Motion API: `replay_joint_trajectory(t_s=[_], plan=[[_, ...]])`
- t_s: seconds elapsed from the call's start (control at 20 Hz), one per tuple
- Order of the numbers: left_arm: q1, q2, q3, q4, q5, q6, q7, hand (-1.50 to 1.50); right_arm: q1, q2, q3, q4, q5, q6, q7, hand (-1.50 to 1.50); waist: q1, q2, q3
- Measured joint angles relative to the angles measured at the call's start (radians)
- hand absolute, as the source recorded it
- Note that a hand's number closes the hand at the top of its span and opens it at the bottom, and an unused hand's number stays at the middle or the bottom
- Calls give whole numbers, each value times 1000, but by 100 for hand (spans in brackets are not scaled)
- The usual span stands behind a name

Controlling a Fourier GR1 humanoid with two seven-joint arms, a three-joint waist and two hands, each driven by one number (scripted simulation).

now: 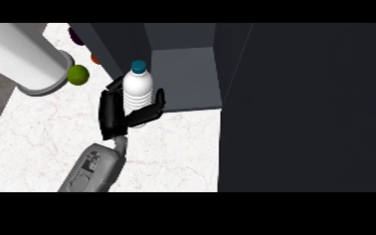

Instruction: Pick up the bottled water, place it into the cabinet and close the cabinet

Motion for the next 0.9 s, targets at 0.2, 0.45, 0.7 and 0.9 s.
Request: replay_joint_trajectory(t_s=[0.2, 0.45, 0.7, 0.9], plan=[[-3, 23, -28, 11, -52, 46, -6, 150, -9, -4, 0, 16, 1, 7, -1, -150, -9, 1, 3], [-19, 64, -67, 36, -130, 96, -2, 150, -10, 0, 9, 22, 6, 7, -5, -150, -20, 0, 8], [-46, 86, -95, 58, -204, 161, 17, -150, -11, -5, 10, 8, 4, 7, 4, -150, -20, -3, 14], [-41, 98, -119, 55, -243, 196, 36, -150, -11, 0, 24, 6, 9, 5, 7, -150, -26, -3, 17]])
